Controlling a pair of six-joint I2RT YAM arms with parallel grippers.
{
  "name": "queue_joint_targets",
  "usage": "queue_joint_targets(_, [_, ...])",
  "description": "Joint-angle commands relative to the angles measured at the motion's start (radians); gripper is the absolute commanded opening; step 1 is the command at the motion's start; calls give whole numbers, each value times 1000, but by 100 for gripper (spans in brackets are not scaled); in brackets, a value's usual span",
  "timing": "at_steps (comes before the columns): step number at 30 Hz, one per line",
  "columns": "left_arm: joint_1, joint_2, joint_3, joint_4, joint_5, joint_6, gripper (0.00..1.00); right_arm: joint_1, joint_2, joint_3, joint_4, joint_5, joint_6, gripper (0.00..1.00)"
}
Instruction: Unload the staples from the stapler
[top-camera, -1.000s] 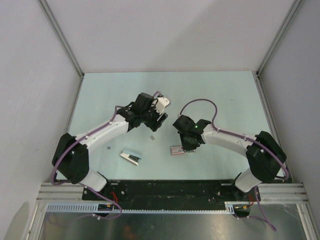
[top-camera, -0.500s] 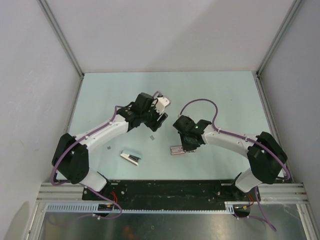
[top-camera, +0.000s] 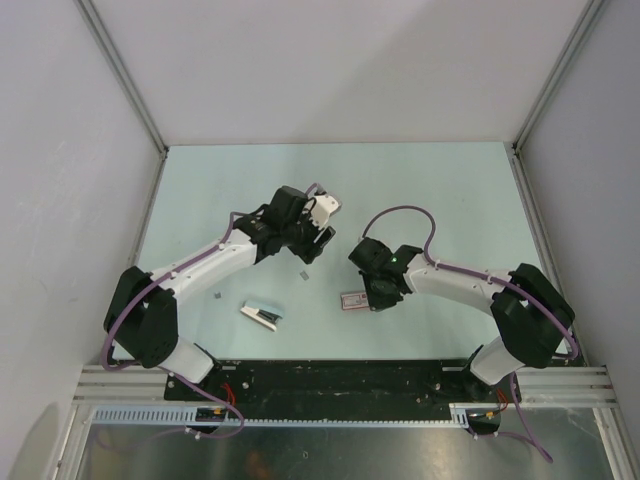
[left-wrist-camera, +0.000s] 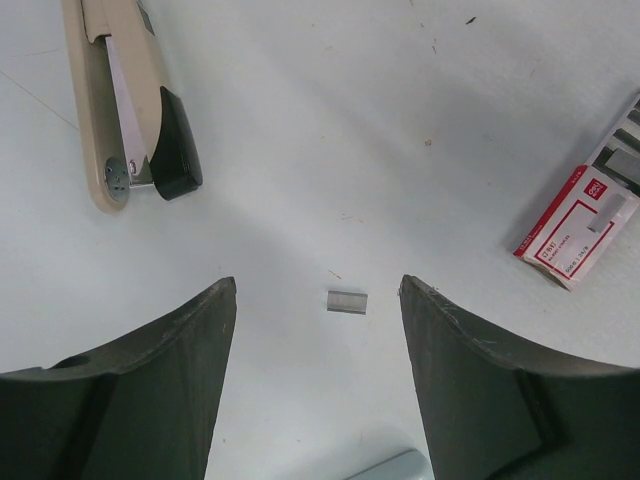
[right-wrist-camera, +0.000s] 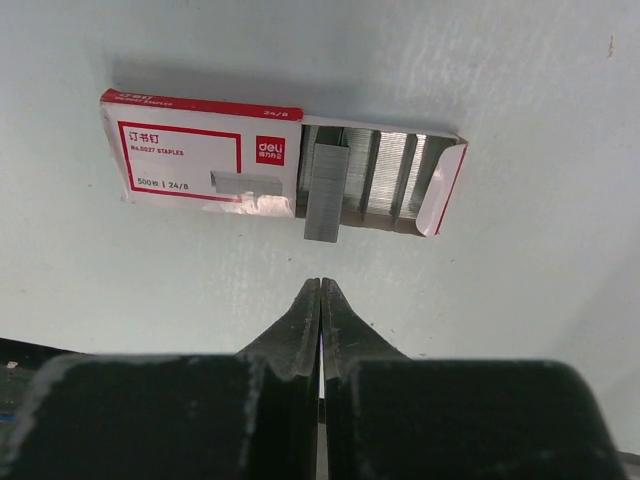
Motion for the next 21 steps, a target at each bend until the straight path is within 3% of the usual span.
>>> queue_joint_targets(1, [5,-46,-6,7,20,18,71,6,0,-2,46,-9,2,0])
queue_joint_targets(21, [7,-53,-9,7,20,22,71,-7,12,-26,99,-6,4,0])
